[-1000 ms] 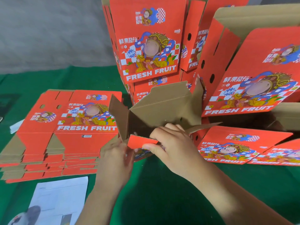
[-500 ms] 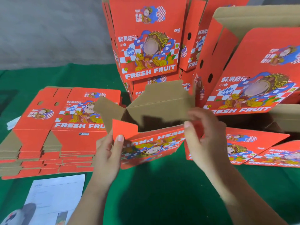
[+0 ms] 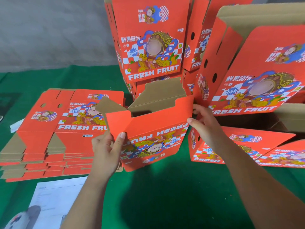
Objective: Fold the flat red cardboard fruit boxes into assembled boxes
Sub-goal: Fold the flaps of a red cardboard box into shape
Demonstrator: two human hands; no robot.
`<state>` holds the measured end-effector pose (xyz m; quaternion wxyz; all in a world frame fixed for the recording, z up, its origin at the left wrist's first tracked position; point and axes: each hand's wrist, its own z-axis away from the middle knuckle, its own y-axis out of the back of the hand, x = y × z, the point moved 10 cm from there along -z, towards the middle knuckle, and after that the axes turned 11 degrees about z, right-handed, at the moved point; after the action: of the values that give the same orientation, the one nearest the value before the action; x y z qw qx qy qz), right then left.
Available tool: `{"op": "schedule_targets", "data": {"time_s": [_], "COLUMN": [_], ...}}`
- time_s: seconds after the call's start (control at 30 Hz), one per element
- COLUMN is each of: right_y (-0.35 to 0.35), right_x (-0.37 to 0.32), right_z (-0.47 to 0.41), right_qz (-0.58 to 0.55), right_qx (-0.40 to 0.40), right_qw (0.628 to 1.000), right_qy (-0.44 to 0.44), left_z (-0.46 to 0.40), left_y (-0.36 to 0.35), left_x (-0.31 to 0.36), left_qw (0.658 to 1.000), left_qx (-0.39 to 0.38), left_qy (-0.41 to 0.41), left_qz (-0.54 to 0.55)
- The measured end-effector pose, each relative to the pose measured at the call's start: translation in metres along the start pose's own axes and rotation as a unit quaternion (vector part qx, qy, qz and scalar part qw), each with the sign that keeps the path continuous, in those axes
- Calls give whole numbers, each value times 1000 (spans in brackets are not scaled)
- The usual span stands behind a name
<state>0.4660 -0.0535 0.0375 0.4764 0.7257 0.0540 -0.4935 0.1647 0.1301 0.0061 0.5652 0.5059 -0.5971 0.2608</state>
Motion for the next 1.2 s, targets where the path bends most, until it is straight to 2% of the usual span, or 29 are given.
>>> {"op": "schedule_targets", "data": {"time_s": [0.1,0.17,0.2,0.3,0.4,0.47,0.6,0.73,0.77,0.83,0.87,0.93,0.97,1.03,1.13,1.2], "right_y": [-13,-12,-6,17,19,10,0,1,7,11,3,-29,-43,-58,-70,-80], "right_x": [10,9,6,-1,-2,10,16,2,-6,-42,-60,-82,-86,-77,-38,-33], "right_z": [-2,2,4,16,37,41,42,39,37,40,43,50,50,38,11,8], "right_qz": [35,74,103,145,111,108,136,71,128,315,353,324,304,298,311,330], "right_qx": [-87,-99,-72,72,150,151,147,118,139,207,218,162,124,64,-62,-115], "right_qw": [995,992,992,985,979,981,980,990,982,924,902,905,914,937,948,937], "right_qy": [-23,-7,12,67,83,53,12,-8,-2,64,120,222,238,174,11,6], "left_z": [1,6,8,13,12,12,6,6,6,7,10,14,14,12,13,13], "left_y": [-1,-5,-7,-4,-1,-4,-3,-4,-8,-14,-17,-20,-21,-23,-22,-24], "left_x": [6,9,12,29,22,13,15,23,27,38,43,47,46,45,38,35], "left_qw": [998,998,998,994,993,991,987,973,969,962,960,961,963,966,976,979], "left_qx": [-10,-11,-6,29,77,88,97,99,94,85,84,79,72,48,9,-24], "left_qy": [-29,-30,-34,-85,-45,-9,-10,-37,-50,-92,-118,-149,-152,-152,-122,-95], "left_qz": [-50,-62,-59,-64,-72,-97,-126,-204,-222,-241,-238,-217,-209,-201,-183,-177]}}
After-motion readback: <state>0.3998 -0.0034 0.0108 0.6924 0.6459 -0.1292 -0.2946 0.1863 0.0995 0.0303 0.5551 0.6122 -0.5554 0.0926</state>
